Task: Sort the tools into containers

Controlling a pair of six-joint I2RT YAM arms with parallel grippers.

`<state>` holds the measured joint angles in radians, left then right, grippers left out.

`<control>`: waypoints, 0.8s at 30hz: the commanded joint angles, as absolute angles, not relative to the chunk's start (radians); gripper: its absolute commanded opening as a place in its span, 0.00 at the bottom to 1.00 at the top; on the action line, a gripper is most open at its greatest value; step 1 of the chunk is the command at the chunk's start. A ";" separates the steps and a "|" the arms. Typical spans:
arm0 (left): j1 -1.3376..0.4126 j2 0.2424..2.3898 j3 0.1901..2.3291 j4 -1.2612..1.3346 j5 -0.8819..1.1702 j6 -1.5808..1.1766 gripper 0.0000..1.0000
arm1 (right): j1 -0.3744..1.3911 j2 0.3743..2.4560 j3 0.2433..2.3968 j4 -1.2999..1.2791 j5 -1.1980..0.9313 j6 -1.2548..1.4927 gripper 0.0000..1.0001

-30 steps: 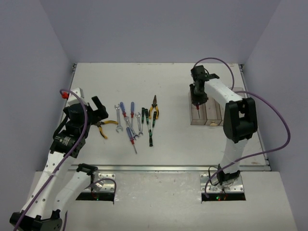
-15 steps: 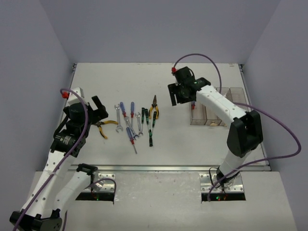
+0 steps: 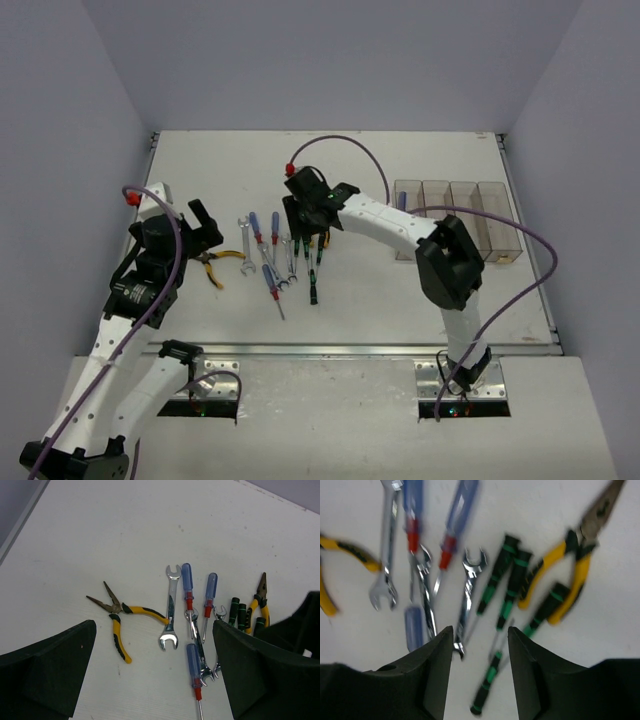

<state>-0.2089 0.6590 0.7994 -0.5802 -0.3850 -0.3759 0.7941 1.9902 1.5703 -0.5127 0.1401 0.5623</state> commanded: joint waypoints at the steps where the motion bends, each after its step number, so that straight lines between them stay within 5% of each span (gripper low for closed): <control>1: -0.204 0.659 0.829 -0.545 -0.386 -0.384 1.00 | 0.799 2.199 1.860 -0.493 0.206 0.634 0.49; 6: -0.204 0.664 0.827 -0.545 -0.373 -0.382 1.00 | 0.801 2.417 2.122 -0.569 0.247 0.628 0.54; 13: -0.204 0.658 0.827 -0.543 -0.364 -0.379 1.00 | 0.799 2.500 2.200 -0.543 0.268 0.623 0.53; 24: -0.204 0.643 0.824 -0.540 -0.359 -0.377 1.00 | 0.798 2.576 2.222 -0.550 0.301 0.685 0.31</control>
<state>-0.2089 0.6554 0.7994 -0.5797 -0.3678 -0.3756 0.7944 2.5682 2.2070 -0.5652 0.2459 0.6347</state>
